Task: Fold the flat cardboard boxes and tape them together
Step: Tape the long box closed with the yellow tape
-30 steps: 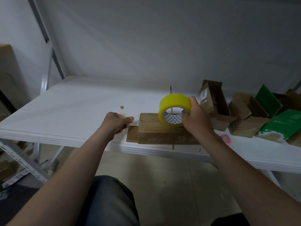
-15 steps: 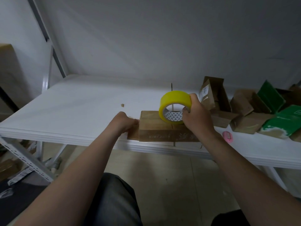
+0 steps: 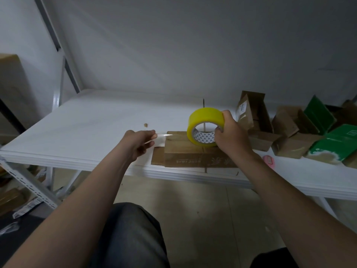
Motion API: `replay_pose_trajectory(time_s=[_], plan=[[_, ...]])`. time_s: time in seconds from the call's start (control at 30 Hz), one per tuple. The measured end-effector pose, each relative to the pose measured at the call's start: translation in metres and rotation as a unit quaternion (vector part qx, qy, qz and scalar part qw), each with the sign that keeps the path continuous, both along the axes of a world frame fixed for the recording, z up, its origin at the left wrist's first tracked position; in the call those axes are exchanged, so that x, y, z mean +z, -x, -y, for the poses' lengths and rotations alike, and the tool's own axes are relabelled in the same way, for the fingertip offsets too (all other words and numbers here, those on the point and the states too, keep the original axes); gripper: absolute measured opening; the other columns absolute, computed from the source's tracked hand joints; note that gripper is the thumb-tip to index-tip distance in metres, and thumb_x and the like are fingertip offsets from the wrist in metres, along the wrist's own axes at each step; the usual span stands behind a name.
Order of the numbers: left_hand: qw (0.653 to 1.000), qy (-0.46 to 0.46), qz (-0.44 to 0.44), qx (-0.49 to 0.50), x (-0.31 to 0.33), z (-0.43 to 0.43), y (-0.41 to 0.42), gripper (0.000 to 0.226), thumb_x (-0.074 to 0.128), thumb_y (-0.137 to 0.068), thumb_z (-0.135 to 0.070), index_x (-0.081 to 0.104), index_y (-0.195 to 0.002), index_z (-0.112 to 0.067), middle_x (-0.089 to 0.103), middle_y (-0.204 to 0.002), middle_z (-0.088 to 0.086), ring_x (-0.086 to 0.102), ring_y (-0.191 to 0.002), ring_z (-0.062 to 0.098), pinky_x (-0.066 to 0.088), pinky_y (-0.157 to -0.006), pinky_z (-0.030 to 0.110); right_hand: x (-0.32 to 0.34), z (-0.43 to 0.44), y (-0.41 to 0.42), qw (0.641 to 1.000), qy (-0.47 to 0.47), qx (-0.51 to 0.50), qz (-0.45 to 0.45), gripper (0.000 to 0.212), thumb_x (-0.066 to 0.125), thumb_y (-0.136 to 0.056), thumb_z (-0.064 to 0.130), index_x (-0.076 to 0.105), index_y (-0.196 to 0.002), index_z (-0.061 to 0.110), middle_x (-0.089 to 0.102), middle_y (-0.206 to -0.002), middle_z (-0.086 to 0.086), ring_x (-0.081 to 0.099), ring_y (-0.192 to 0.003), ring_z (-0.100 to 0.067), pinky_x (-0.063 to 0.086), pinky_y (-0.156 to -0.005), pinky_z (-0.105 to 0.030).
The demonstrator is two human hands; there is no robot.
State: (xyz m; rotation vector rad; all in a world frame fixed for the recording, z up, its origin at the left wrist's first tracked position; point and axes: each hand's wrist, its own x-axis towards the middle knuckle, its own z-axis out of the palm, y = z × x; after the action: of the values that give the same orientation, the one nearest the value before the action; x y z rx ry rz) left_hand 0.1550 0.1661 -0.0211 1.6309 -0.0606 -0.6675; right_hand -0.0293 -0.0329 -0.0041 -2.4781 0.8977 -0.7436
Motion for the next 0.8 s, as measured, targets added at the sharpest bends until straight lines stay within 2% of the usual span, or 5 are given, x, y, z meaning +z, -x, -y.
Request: replay_pose_trajectory(time_s=[0.17, 0.37, 0.6, 0.7, 0.8], plan=[[0.999, 0.009, 0.049, 0.019, 0.014, 0.006, -0.005, 0.031, 0.069, -0.092, -0.011, 0.065, -0.120, -0.001, 0.072, -0.078, 0.001, 0.067, -0.070, 0.013, 0.036, -0.055, 0.025, 0.003, -0.002, 0.001, 1.000, -0.008, 0.001, -0.008, 0.031, 0.051, -0.099, 0.014, 0.043, -0.129, 0.022, 0.049, -0.079, 0.001, 0.060, -0.078, -0.028, 0.046, -0.062, -0.035], [0.999, -0.037, 0.035, 0.014, -0.015, -0.003, -0.004, 0.027, 0.073, -0.091, -0.013, 0.069, -0.111, 0.004, 0.075, -0.085, 0.007, 0.067, -0.070, 0.012, 0.036, -0.055, 0.025, 0.012, -0.008, 0.001, 0.999, -0.003, 0.037, -0.034, 0.032, 0.052, -0.101, 0.015, 0.042, -0.131, 0.018, 0.053, -0.090, -0.005, 0.057, -0.083, -0.028, 0.042, -0.067, -0.035], [0.988, -0.098, 0.112, 0.032, -0.025, 0.000, 0.011, 0.029, 0.083, -0.078, -0.023, 0.070, -0.084, 0.003, 0.069, -0.077, 0.011, 0.067, -0.070, 0.023, 0.041, -0.054, 0.023, 0.020, -0.012, -0.001, 0.997, -0.008, 0.053, -0.060, 0.041, 0.052, -0.100, 0.010, 0.038, -0.139, 0.015, 0.053, -0.096, -0.006, 0.052, -0.085, -0.027, 0.036, -0.071, -0.033], [0.969, -0.171, 0.176, 0.029, -0.036, 0.008, 0.015, 0.064, 0.082, -0.061, -0.050, 0.061, -0.099, -0.003, 0.068, -0.091, 0.005, 0.068, -0.089, 0.028, 0.052, -0.075, 0.037, 0.020, -0.014, 0.000, 0.997, -0.012, 0.052, -0.053, 0.038, 0.052, -0.100, 0.011, 0.040, -0.136, 0.015, 0.054, -0.094, -0.006, 0.054, -0.084, -0.028, 0.037, -0.070, -0.033], [0.940, -0.240, 0.241, -0.003, -0.033, 0.018, 0.034, 0.048, 0.072, -0.090, -0.033, 0.045, -0.117, -0.004, 0.056, -0.099, 0.006, 0.055, -0.095, 0.029, 0.041, -0.081, 0.036, 0.020, -0.015, 0.000, 0.997, -0.013, 0.048, -0.053, 0.035, 0.053, -0.100, 0.011, 0.040, -0.133, 0.015, 0.054, -0.094, -0.006, 0.054, -0.083, -0.027, 0.036, -0.069, -0.032]])
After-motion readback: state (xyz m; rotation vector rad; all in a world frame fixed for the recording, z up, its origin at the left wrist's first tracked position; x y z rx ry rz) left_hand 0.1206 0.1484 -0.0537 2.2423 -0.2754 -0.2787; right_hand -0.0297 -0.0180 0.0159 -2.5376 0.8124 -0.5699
